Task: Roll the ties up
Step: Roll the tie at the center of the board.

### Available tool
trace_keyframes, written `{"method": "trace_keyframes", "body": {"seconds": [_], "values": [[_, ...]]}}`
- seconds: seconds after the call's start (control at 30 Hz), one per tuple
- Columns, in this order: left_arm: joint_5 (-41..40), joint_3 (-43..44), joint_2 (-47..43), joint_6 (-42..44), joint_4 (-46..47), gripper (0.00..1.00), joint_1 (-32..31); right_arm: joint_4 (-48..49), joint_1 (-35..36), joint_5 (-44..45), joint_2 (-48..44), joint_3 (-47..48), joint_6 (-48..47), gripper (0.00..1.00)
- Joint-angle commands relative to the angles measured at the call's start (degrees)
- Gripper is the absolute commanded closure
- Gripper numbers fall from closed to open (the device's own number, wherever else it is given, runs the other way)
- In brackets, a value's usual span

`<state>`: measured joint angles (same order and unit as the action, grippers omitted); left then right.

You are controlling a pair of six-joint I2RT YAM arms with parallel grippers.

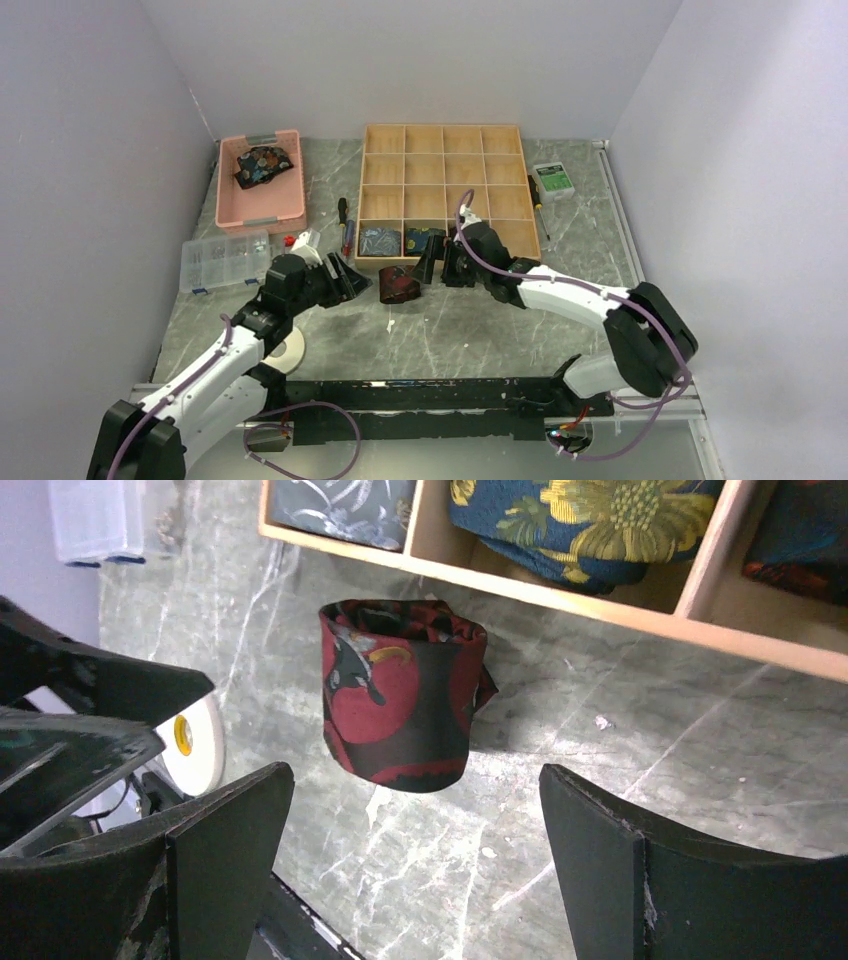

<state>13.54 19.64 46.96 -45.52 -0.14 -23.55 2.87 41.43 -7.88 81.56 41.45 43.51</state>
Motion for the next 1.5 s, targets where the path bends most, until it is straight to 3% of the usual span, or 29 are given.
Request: {"method": "trace_keyframes", "body": {"seconds": [0.0, 0.13, 0.3, 0.5, 0.63, 0.73, 0.8, 0.83, 1.2, 1.47], "values": [[-1.1, 0.0, 2.3, -0.5, 2.0, 0.30, 0.0, 1.0, -1.0, 0.5, -3.3, -1.7, -3.8, 0.00], [-1.1, 1.4, 5.8, -1.3, 3.6, 0.30, 0.0, 4.9, -1.1, 1.6, -5.6, -4.2, -3.1, 0.04], [-6.0, -0.1, 0.8, -3.2, 2.3, 0.28, 0.0, 13.7, -1.4, 4.5, -14.2, -12.1, -3.4, 0.02], [-4.0, -8.9, -3.7, -7.9, 15.7, 0.24, 0.0, 15.2, -3.7, -8.4, -10.8, -11.6, -5.7, 0.01], [0.2, -5.0, 4.6, -5.4, 14.2, 0.22, 0.2, 19.3, -3.5, -11.4, -3.9, -9.6, -1.8, 0.00], [4.8, -4.1, 12.5, -6.9, 20.5, 0.21, 1.2, 20.7, -2.6, -11.6, 0.5, -7.3, -0.7, 0.00], [7.7, -4.4, 17.9, -8.6, 26.7, 0.08, 1.8, 20.2, -1.7, -10.3, 2.7, -5.7, -0.9, 0.00], [8.9, -4.3, 20.4, -9.3, 28.8, 0.08, 2.0, 20.4, -1.6, -10.0, 3.5, -5.3, -0.7, 0.00], [13.2, -3.8, 35.6, -11.3, 43.9, 0.16, 2.1, 25.0, -1.3, -8.7, 10.9, -3.7, -0.7, 0.05], [13.2, -4.0, 37.1, -11.2, 43.3, 0.25, 2.1, 22.2, -0.3, -8.2, 14.6, -0.3, -0.3, 0.08]]}}
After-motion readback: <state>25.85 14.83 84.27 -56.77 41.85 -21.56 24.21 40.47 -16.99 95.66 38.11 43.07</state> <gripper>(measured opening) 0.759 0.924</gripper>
